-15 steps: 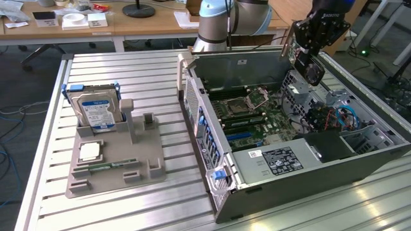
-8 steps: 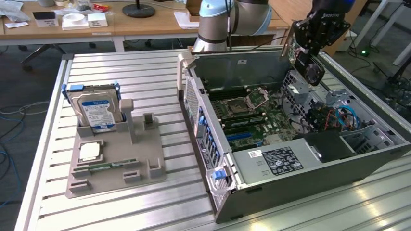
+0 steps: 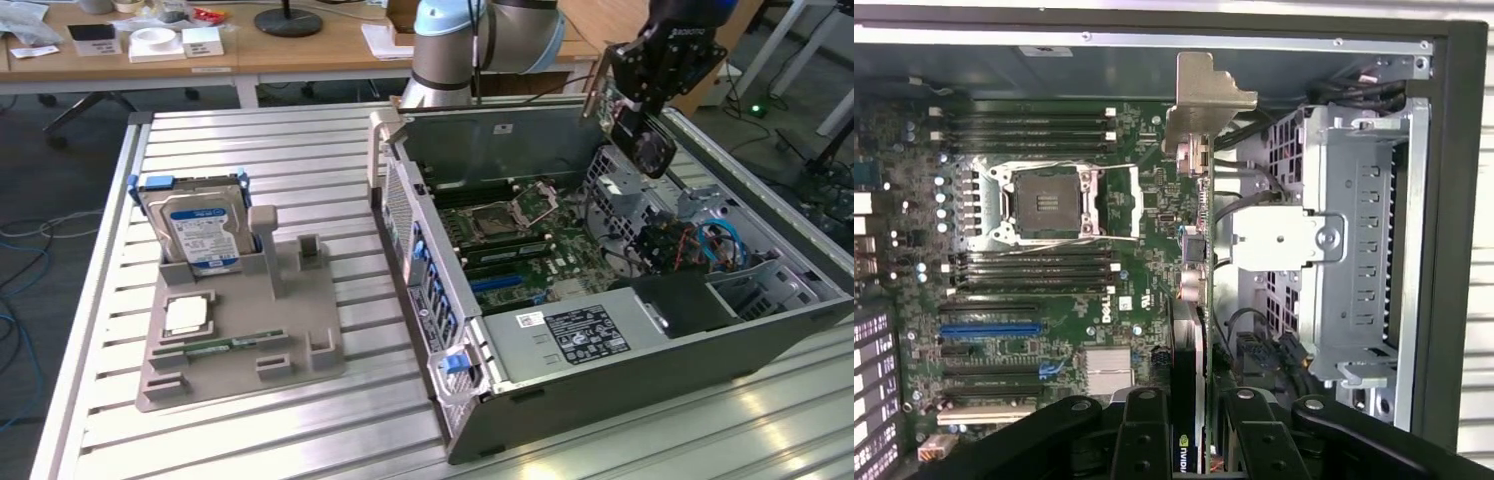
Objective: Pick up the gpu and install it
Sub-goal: 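Insert the gpu into the slot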
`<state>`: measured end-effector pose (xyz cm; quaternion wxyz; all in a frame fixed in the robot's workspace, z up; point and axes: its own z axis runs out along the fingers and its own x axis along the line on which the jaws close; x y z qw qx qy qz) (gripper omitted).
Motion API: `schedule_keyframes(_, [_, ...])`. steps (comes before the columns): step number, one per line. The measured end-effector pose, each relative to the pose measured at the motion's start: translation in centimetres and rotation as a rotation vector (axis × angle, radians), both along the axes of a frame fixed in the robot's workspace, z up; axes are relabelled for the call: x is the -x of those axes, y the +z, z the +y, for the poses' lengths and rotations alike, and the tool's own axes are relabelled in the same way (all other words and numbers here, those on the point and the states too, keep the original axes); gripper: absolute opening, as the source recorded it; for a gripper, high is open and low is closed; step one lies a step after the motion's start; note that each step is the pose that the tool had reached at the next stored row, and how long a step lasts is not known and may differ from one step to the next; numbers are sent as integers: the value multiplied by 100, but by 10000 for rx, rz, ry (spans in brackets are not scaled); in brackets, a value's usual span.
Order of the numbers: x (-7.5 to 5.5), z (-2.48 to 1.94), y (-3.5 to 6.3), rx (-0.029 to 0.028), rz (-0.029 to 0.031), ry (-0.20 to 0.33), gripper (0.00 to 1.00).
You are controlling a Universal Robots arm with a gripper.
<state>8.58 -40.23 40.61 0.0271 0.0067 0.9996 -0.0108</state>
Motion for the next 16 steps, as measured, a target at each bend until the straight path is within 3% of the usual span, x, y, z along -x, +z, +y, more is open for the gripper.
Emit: schedule_keyframes(16, [2, 0, -23, 2, 0, 2448, 26])
